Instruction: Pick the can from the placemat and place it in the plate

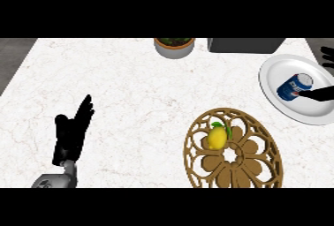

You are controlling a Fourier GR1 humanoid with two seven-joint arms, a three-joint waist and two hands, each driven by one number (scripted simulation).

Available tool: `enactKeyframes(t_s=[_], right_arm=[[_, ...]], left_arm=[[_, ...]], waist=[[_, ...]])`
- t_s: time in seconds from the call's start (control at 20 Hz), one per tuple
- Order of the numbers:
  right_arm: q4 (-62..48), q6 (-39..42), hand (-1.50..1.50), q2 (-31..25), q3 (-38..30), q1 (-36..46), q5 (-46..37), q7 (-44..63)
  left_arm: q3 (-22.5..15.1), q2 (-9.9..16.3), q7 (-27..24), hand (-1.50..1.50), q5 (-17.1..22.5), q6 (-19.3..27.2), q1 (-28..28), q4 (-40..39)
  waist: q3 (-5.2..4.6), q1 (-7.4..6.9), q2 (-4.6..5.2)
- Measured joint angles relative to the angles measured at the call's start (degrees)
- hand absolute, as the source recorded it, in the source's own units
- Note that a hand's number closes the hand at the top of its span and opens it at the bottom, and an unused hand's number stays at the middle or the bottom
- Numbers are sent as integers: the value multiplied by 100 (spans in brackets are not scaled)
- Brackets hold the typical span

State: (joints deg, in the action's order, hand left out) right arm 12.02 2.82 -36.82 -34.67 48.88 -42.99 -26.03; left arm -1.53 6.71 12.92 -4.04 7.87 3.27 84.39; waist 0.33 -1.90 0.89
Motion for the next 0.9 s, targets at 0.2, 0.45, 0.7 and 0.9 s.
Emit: enactKeyframes(t_s=[0.2, 0.45, 0.7, 0.9], right_arm=[[-72, 422, -150, -187, -646, -46, 700, -403], [-219, 1040, -150, -379, -1012, -319, 1158, -752], [-238, 1415, -150, -440, -1101, -533, 1337, -1085], [-197, 1545, -150, -373, -1079, -691, 1408, -1365]], left_arm=[[3, -13, -19, 0, -21, 15, -2, -57], [-111, -104, 128, 0, -104, 93, -34, 159], [-19, -27, 64, 0, -39, -23, 64, 24], [-56, -60, 31, 0, -74, -11, -33, 93]], waist=[[-4, 27, 0], [-5, -6, 1], [-3, -40, 21], [-6, -44, 11]])
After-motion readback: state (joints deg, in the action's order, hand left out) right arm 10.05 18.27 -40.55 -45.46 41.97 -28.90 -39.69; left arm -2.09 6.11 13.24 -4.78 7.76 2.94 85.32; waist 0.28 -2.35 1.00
